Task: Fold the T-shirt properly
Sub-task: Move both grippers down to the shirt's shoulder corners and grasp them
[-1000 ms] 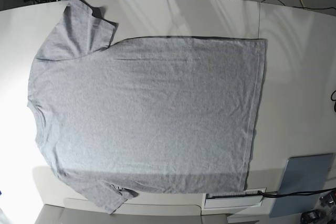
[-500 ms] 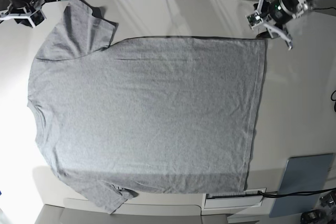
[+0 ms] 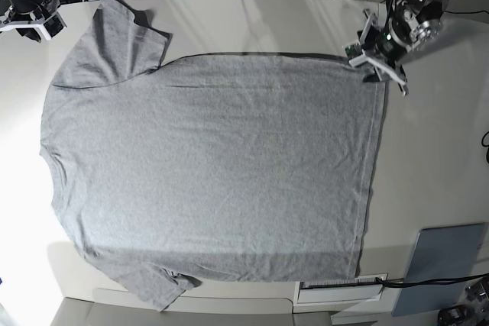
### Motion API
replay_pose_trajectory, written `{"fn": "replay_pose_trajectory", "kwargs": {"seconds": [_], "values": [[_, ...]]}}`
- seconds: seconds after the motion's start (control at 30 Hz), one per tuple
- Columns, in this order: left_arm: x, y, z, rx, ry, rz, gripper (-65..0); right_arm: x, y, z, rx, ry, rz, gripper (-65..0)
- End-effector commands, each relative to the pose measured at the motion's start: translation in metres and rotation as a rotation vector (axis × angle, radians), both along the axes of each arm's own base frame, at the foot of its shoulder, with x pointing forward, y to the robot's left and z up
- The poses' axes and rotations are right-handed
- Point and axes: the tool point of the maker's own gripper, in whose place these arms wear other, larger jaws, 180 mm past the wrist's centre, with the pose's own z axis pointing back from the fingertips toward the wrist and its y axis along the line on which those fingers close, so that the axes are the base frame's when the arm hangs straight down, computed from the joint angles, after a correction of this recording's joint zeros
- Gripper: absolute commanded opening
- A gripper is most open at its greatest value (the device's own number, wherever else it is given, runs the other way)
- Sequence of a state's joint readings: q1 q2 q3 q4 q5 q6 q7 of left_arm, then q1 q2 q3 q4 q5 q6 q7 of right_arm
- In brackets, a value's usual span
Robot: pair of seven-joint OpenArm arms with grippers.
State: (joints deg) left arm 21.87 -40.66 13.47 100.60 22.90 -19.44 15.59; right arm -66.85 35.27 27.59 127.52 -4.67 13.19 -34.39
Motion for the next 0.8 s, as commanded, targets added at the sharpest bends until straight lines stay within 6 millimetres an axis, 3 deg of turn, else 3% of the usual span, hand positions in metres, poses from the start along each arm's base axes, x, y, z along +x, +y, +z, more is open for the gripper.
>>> {"fn": "replay_pose_trajectory", "kwargs": {"seconds": [0.0,0.1,0.27,0.3,0.37,0.5,0.77], "values": [[-0.006,0.010,-0.009,0.054,0.039,-0.010,-38.6,0.004,-0.001,0.007,-0.023,-0.020,0.016,-53.8],[-0.003,0.015,-0.013,0.069,0.047,-0.010,-41.7,0.004,-0.003,0.008,-0.055,-0.010,0.036,-53.8],[-0.013,0.013,-0.019,0.075,0.108,-0.049,-63.7,-0.008,0.012,-0.008,-0.036,0.129,0.160,-52.7],[-0.013,0.012,-0.020,0.074,0.111,-0.052,-65.0,-0.009,0.015,-0.010,-0.027,0.140,0.175,-51.0],[-0.013,0.012,-0.020,0.075,0.111,-0.051,-65.0,-0.010,0.015,-0.010,-0.025,0.144,0.179,-47.5],[-0.013,0.012,-0.020,0.075,0.111,-0.051,-65.0,-0.003,0.010,-0.011,-0.037,0.144,0.191,-46.8],[-0.014,0.009,-0.021,0.067,0.113,-0.049,-65.0,0.007,0.003,-0.047,-0.107,0.264,0.365,-46.9]]}}
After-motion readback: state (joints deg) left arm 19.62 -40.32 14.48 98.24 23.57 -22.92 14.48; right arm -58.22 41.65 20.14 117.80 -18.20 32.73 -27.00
